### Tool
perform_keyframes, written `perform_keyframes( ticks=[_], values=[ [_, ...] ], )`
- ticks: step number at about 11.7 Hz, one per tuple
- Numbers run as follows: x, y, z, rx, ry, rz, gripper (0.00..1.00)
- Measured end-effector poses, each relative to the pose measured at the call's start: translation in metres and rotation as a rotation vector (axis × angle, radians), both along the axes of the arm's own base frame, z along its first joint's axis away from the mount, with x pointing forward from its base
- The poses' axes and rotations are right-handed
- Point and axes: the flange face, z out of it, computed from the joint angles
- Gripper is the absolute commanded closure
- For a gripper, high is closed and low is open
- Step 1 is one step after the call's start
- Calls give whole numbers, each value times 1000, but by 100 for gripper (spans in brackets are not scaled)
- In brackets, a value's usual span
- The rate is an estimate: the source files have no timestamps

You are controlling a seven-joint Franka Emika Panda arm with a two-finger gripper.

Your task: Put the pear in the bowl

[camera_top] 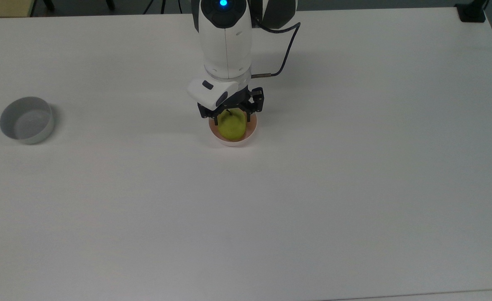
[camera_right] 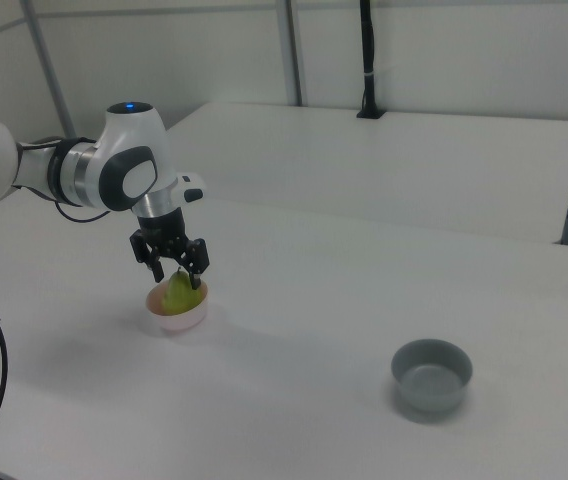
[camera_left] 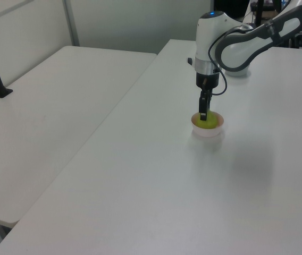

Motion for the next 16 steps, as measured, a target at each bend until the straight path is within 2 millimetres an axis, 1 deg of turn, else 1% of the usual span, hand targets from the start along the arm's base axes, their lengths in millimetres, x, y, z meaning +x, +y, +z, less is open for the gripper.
perform_keyframes(
  ticks=[4,5,6,8,9,13,14,16],
  values=[
    [2,-3,6,1,-11,-7,0],
    [2,-3,13,4,-17,-10,0],
    [2,-4,26,6,-10,-13,0],
    [-1,-12,64,13,11,-24,0],
    [-5,-21,87,19,16,-36,0],
    [-28,-74,171,41,38,-109,0],
    [-35,-85,188,46,41,-125,0],
    [-52,-105,214,55,62,-154,0]
  ],
)
